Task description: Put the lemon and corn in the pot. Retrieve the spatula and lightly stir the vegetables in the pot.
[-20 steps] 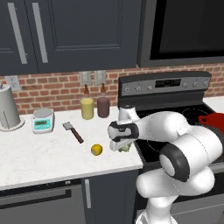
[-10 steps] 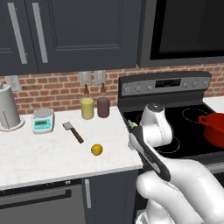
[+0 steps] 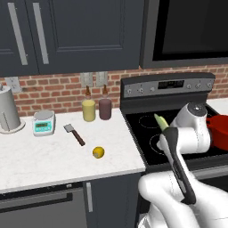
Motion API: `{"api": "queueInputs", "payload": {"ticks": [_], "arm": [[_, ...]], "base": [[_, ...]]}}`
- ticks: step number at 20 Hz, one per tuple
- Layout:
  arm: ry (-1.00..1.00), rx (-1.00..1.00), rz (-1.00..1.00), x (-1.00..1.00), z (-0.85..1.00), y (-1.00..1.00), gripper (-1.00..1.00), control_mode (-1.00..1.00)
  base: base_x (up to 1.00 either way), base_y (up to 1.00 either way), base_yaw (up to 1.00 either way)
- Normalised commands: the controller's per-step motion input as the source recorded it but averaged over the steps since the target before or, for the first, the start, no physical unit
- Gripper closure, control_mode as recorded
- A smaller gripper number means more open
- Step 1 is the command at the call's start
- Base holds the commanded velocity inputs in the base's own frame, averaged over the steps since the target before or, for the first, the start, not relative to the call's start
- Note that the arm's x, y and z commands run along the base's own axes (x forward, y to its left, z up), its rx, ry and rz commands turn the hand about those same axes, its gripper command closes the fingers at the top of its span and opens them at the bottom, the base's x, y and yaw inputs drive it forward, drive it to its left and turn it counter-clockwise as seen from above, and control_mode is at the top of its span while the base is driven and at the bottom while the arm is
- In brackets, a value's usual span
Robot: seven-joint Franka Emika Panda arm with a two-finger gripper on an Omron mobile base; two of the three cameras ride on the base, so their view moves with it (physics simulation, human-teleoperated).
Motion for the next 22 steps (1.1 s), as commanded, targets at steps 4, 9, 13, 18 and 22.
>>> {"api": "queueInputs", "payload": {"ticks": [4, 9, 13, 18, 22], "arm": [[0.02, -0.04, 0.00, -0.23, 0.80, -0.77, 1.00, -1.00], [0.11, -0.06, 0.00, -0.21, 0.65, -0.71, 1.00, -1.00], [0.12, -0.09, -0.01, -0.05, 0.04, -0.70, 1.00, -1.00], [0.00, -0.04, 0.00, 0.00, 0.00, -0.65, 1.00, -1.00], [0.00, -0.06, 0.00, 0.03, 0.00, -0.55, 1.00, -1.00]], "base": [[0.00, 0.00, 0.00], [0.00, 0.00, 0.00], [0.00, 0.00, 0.00], [0.00, 0.00, 0.00], [0.00, 0.00, 0.00]]}}
